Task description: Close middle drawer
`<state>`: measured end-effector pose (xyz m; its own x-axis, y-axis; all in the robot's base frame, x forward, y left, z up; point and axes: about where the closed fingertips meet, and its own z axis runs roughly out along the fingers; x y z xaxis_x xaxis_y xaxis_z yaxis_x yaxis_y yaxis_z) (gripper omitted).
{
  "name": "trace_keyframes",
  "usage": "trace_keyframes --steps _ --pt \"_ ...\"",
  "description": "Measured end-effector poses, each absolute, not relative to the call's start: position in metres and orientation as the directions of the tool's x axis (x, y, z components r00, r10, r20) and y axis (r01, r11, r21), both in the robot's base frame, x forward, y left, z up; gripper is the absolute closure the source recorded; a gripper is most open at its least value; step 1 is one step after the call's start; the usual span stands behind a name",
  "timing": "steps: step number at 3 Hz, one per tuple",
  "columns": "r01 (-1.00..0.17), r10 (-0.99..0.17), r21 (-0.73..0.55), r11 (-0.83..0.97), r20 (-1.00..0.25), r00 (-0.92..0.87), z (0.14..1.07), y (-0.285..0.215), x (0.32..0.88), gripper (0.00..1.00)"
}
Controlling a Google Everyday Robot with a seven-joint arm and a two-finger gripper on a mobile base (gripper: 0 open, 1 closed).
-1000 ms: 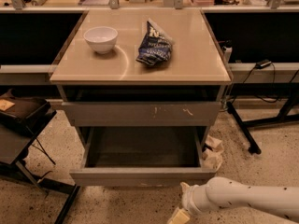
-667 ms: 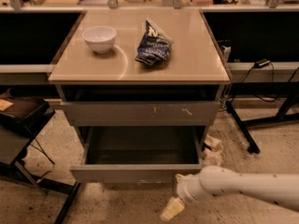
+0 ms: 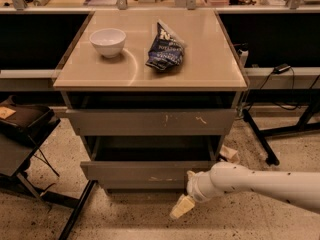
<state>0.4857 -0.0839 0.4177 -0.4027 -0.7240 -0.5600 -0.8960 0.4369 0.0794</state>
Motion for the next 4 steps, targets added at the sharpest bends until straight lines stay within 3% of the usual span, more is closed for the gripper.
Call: trace_keyframes --steps 4 --pt "-0.857 -0.662 0.159 0.49 -0.572 -0.484 0.404 -0.113 0.521 0.0"
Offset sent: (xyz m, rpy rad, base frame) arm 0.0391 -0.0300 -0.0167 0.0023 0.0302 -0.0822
